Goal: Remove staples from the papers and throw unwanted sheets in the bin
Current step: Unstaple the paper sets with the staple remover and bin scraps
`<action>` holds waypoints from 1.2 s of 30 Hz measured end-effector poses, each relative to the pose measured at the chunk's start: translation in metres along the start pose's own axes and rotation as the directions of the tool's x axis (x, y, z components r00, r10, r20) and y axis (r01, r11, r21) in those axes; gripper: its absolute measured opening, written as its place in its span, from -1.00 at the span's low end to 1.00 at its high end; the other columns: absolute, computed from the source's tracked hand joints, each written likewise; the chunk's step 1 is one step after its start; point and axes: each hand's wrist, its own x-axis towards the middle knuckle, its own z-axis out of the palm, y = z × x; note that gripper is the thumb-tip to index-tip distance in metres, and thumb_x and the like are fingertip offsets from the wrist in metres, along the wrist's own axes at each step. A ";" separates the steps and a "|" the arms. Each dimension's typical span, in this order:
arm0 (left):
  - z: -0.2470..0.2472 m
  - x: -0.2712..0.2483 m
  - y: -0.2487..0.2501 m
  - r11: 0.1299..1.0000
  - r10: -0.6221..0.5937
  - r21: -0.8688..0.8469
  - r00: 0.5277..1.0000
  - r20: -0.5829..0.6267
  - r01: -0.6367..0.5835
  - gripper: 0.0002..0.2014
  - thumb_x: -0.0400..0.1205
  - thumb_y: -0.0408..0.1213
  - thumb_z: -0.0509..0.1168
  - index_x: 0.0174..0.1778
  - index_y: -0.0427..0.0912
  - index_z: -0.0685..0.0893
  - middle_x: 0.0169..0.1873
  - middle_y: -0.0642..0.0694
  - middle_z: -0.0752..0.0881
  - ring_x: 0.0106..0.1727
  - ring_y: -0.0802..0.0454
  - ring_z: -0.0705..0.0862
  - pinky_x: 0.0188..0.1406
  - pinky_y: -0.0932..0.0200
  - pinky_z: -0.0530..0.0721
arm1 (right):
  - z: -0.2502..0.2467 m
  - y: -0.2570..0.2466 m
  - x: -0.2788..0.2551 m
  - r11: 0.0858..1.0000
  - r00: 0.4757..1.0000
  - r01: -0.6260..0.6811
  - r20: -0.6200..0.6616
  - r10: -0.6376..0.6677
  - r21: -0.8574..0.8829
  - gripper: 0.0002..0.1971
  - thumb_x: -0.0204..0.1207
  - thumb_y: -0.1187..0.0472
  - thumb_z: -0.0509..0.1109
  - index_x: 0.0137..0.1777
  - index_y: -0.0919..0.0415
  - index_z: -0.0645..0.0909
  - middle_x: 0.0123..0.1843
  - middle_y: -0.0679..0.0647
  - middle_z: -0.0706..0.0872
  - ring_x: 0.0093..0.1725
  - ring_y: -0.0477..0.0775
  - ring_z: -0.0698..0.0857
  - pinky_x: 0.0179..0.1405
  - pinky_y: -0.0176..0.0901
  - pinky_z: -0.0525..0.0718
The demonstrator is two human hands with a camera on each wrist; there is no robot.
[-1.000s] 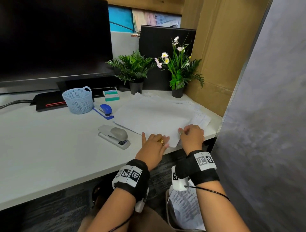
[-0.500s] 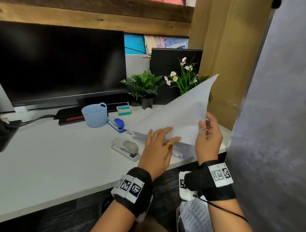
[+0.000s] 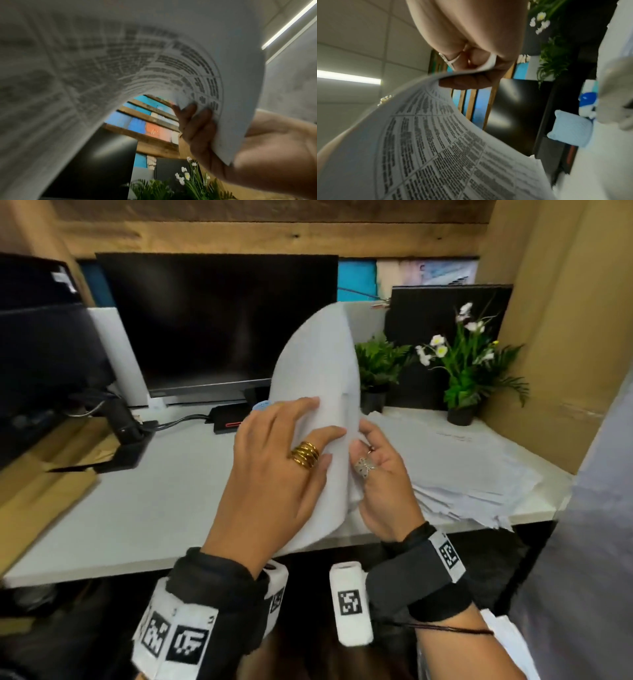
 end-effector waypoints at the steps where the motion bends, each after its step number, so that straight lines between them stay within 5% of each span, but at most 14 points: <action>1: -0.003 -0.004 -0.004 1.000 -0.022 0.016 1.000 0.009 0.021 -0.71 0.66 -0.18 0.14 0.27 -0.06 0.62 0.39 -0.18 0.48 0.40 -0.18 0.38 0.43 -0.19 0.29 | 0.004 0.009 -0.001 0.998 0.997 -0.069 0.035 0.069 -0.001 -0.74 0.63 0.28 0.17 0.22 0.03 0.57 0.11 0.05 0.77 0.11 0.02 0.73 0.11 -0.10 0.71; 4: 0.000 -0.019 -0.019 0.990 -0.119 0.082 0.987 0.107 0.110 -0.67 0.65 -0.14 0.10 0.33 0.01 0.54 0.46 -0.12 0.43 0.50 -0.11 0.28 0.53 -0.26 0.16 | 0.004 0.030 -0.004 0.972 0.978 -0.196 0.043 0.203 -0.130 -0.72 0.70 0.28 0.12 0.24 -0.01 0.57 0.13 0.02 0.76 0.09 -0.01 0.73 0.13 -0.06 0.70; 6: 0.009 -0.029 -0.028 0.979 -0.190 0.119 0.960 0.207 0.168 -0.63 0.66 -0.10 0.08 0.40 0.06 0.47 0.52 -0.07 0.36 0.58 -0.08 0.19 0.55 -0.24 0.01 | -0.005 0.042 -0.003 0.898 0.979 -0.192 -0.016 0.202 -0.396 -0.72 0.70 0.28 0.12 0.24 -0.03 0.56 0.13 -0.04 0.73 0.06 -0.06 0.71 0.08 -0.22 0.69; 9: 0.030 -0.038 -0.033 0.962 -0.273 0.128 0.866 0.420 0.241 -0.55 0.71 -0.03 0.10 0.54 0.12 0.30 0.63 0.00 0.13 0.65 -0.03 -0.01 0.57 -0.21 -0.20 | -0.025 0.055 -0.001 0.565 0.993 -0.111 -0.067 0.099 -0.818 -0.66 0.69 0.25 0.15 0.44 0.08 0.48 0.33 0.04 0.64 0.24 0.01 0.63 0.20 -0.30 0.56; 11: 0.046 -0.043 -0.032 0.958 -0.286 0.167 0.792 0.540 0.232 -0.49 0.71 0.06 0.04 0.60 0.18 0.13 0.65 0.08 -0.05 0.65 0.02 -0.15 0.58 -0.20 -0.27 | -0.035 0.058 0.000 0.276 0.992 -0.113 -0.093 0.084 -0.954 -0.59 0.70 0.23 0.14 0.53 0.05 0.38 0.36 0.07 0.63 0.30 0.10 0.59 0.22 -0.18 0.50; 13: 0.059 -0.047 -0.031 0.958 -0.287 0.162 0.741 0.608 0.238 -0.46 0.70 0.09 0.02 0.61 0.20 0.06 0.64 0.11 -0.09 0.65 0.03 -0.18 0.59 -0.21 -0.26 | -0.045 0.058 0.002 0.099 0.991 -0.132 -0.128 0.047 -0.986 -0.56 0.70 0.24 0.13 0.57 0.00 0.32 0.31 0.07 0.66 0.27 0.12 0.60 0.15 -0.14 0.49; 17: 0.074 -0.061 -0.029 0.952 -0.273 0.101 0.646 0.713 0.291 -0.44 0.71 0.09 -0.01 0.63 0.21 -0.02 0.65 0.09 -0.12 0.65 0.00 -0.17 0.60 -0.23 -0.20 | -0.068 0.062 0.006 0.051 0.978 -0.158 -0.163 -0.126 -0.986 -0.55 0.67 0.33 0.16 0.55 0.07 0.37 0.26 0.14 0.70 0.22 0.16 0.65 0.10 -0.11 0.54; 22: 0.084 -0.088 -0.027 0.969 -0.211 0.108 0.511 0.833 0.224 -0.38 0.73 0.09 -0.05 0.62 0.22 -0.25 0.61 0.06 -0.40 0.63 -0.03 -0.36 0.59 -0.22 -0.23 | -0.093 0.070 0.006 -0.009 0.962 -0.170 -0.164 -0.218 -0.985 -0.59 0.64 0.30 0.23 0.48 0.14 0.47 0.06 0.20 0.76 0.04 0.20 0.71 -0.13 -0.11 0.55; 27: 0.079 -0.089 -0.022 0.965 -0.227 0.101 0.580 0.783 0.241 -0.46 0.75 0.03 -0.09 0.64 0.20 -0.11 0.65 0.04 -0.23 0.65 -0.05 -0.18 0.60 -0.12 -0.06 | -0.094 0.075 0.002 0.109 0.955 -0.072 -0.100 -0.280 -0.991 -0.57 0.54 0.42 0.35 0.38 0.09 0.59 -0.12 0.17 0.81 -0.16 0.19 0.75 -0.25 -0.08 0.62; 31: 0.076 -0.076 -0.024 0.967 -0.253 0.170 0.705 0.663 0.188 -0.34 0.67 0.03 0.15 0.64 0.13 -0.01 0.62 -0.04 -0.08 0.61 -0.08 -0.03 0.52 0.03 0.11 | -0.091 0.075 0.000 -0.018 0.961 0.042 0.046 -0.272 -0.999 -0.42 0.29 0.57 0.42 0.20 -0.04 0.72 -0.37 0.08 0.72 -0.38 0.19 0.69 -0.47 -0.22 0.41; 36: 0.088 -0.065 -0.035 0.953 -0.304 0.220 0.643 0.703 0.210 -0.11 0.54 0.13 0.32 0.64 0.13 -0.12 0.64 -0.03 -0.24 0.65 -0.09 -0.22 0.60 -0.22 -0.14 | -0.073 0.079 -0.004 0.102 0.996 0.084 0.079 -0.049 -0.991 -0.60 0.44 0.45 0.34 0.08 -0.06 0.77 0.00 -0.02 0.80 0.03 0.10 0.70 -0.15 -0.29 0.41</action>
